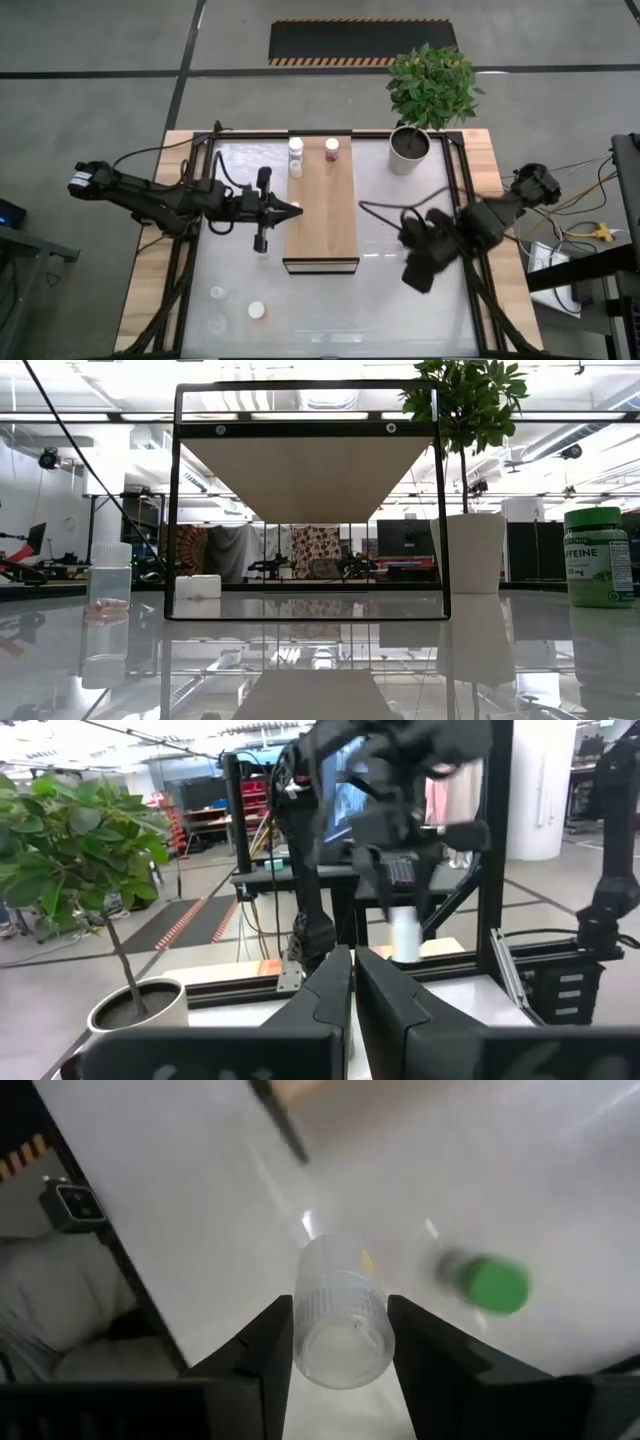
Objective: Pick and place medicine bottles onto shelf by color
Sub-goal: Put the yellow pill bottle on the shelf
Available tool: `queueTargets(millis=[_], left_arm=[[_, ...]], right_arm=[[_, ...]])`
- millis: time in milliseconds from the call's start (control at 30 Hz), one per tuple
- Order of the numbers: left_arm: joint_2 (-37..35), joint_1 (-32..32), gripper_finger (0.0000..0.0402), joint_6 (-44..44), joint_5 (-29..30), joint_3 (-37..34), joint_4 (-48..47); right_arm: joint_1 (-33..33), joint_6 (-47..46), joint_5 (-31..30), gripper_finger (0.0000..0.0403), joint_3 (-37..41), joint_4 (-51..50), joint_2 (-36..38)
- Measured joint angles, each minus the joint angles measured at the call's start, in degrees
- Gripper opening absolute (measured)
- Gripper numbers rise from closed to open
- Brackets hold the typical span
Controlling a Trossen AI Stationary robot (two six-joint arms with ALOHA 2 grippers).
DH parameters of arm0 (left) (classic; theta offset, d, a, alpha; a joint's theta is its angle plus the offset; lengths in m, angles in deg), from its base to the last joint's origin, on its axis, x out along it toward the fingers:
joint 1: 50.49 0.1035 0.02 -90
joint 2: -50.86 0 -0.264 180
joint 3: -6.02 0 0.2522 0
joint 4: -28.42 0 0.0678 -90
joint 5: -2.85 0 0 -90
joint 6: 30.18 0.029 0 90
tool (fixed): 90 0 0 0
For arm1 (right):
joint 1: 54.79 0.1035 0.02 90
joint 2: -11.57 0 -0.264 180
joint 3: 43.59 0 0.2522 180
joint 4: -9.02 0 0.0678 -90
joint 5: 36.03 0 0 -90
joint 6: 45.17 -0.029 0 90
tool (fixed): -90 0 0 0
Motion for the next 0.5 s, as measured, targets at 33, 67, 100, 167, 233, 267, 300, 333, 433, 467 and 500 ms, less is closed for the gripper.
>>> queueTargets(millis=[33,67,100,167,233,267,300,333,433,467,500], left_arm=[[0.0,-0.1,0.0000,0.0,0.0,0.0,0.0],[0.0,-0.3,0.0000,0.0,0.0,0.0,-0.1],[-0.1,-0.4,0.0000,0.2,0.0,0.0,-0.2],[-0.1,-0.7,0.0000,0.6,0.0,-0.1,-0.4],[-0.1,-0.8,0.0000,2.0,0.0,-0.1,-0.4],[-0.2,-0.9,0.0000,2.7,0.0,-0.2,-0.3],[-0.2,-1.0,0.0000,3.1,0.0,-0.3,-0.1],[-0.2,-1.0,0.0000,3.4,0.0,-0.4,-0.1],[-0.2,-1.0,0.0000,4.3,0.1,-0.9,0.5],[-0.2,-1.1,0.0000,4.3,0.3,-1.1,0.7],[-0.2,-1.1,0.0000,4.3,0.3,-1.5,1.1]], right_arm=[[-1.4,2.6,-0.2,0.0136,-1.7,-1.1,-0.4],[-3.0,5.1,-0.5,0.0136,-3.2,-2.2,-0.8],[-4.5,7.6,-1.0,0.0136,-4.6,-2.8,-1.1],[-8.0,12.9,-1.4,0.0136,-7.0,-2.9,-1.9],[-11.3,18.1,-1.5,0.0136,-9.1,-2.9,-2.8],[-13.0,20.6,-1.5,0.0136,-10.2,-2.9,-3.4],[-14.5,22.9,-1.4,0.0136,-11.2,-2.9,-4.0],[-16.1,25.2,-1.4,0.0136,-12.3,-2.8,-4.8],[-20.4,31.3,-1.0,0.0136,-15.3,-2.8,-7.3],[-21.6,33.0,-0.3,0.0136,-16.3,-2.9,-8.2],[-22.8,34.9,0.5,0.0136,-17.2,-2.9,-9.1]])
